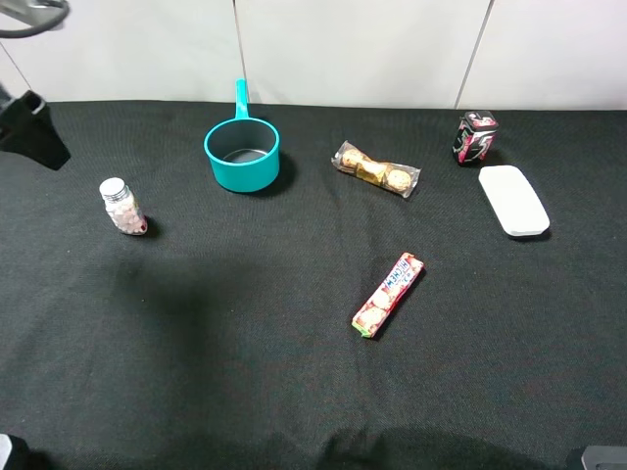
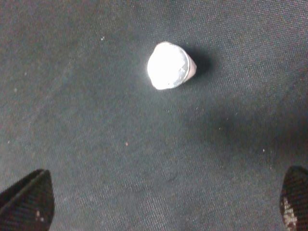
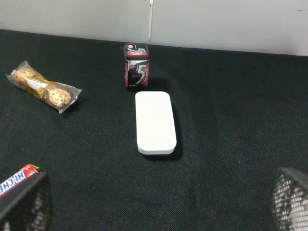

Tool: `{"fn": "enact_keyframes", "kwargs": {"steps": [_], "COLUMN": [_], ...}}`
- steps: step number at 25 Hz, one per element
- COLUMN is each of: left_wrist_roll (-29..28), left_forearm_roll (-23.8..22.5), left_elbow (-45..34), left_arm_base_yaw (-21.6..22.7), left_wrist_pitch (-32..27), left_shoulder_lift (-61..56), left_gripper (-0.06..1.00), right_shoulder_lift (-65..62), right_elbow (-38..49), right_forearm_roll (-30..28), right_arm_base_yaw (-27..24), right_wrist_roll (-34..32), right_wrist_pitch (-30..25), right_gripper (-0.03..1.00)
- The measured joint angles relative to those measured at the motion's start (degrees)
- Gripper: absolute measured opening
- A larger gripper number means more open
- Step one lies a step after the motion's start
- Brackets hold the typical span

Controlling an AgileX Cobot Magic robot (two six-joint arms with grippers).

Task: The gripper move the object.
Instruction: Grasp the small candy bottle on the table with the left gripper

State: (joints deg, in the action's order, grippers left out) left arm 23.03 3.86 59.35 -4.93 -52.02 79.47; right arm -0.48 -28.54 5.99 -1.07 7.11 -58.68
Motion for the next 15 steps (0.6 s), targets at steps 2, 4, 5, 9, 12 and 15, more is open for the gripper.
{"fn": "enact_keyframes", "kwargs": {"steps": [2, 4, 5, 9, 12, 15], "left_wrist_roll": [-0.1, -0.9, -1.3, -4.0, -5.5, -6.4], "left_forearm_roll": [-0.1, -0.4, -0.8, -3.9, -5.0, -5.3], "left_elbow": [1.4, 2.8, 3.6, 6.8, 8.3, 8.8], "left_arm_base_yaw": [-0.8, -1.7, -2.2, -4.4, -5.2, -5.4], "left_wrist_pitch": [0.0, -0.2, -0.5, -1.9, -2.3, -2.4], "left_shoulder_lift": [2.0, 4.3, 5.6, 9.9, 12.4, 14.2], "left_gripper": [0.99, 0.99, 0.99, 0.99, 0.99, 0.99], "right_shoulder_lift": [0.0, 0.0, 0.0, 0.0, 0.0, 0.0], "right_elbow": [0.0, 0.0, 0.0, 0.0, 0.0, 0.0], "right_forearm_roll": [0.0, 0.0, 0.0, 0.0, 0.0, 0.0], "right_arm_base_yaw": [0.0, 0.0, 0.0, 0.0, 0.0, 0.0], "right_wrist_roll": [0.0, 0.0, 0.0, 0.0, 0.0, 0.0], "right_wrist_pitch": [0.0, 0.0, 0.0, 0.0, 0.0, 0.0], "right_gripper": [0.69, 0.69, 0.69, 0.69, 0.69, 0.69]}}
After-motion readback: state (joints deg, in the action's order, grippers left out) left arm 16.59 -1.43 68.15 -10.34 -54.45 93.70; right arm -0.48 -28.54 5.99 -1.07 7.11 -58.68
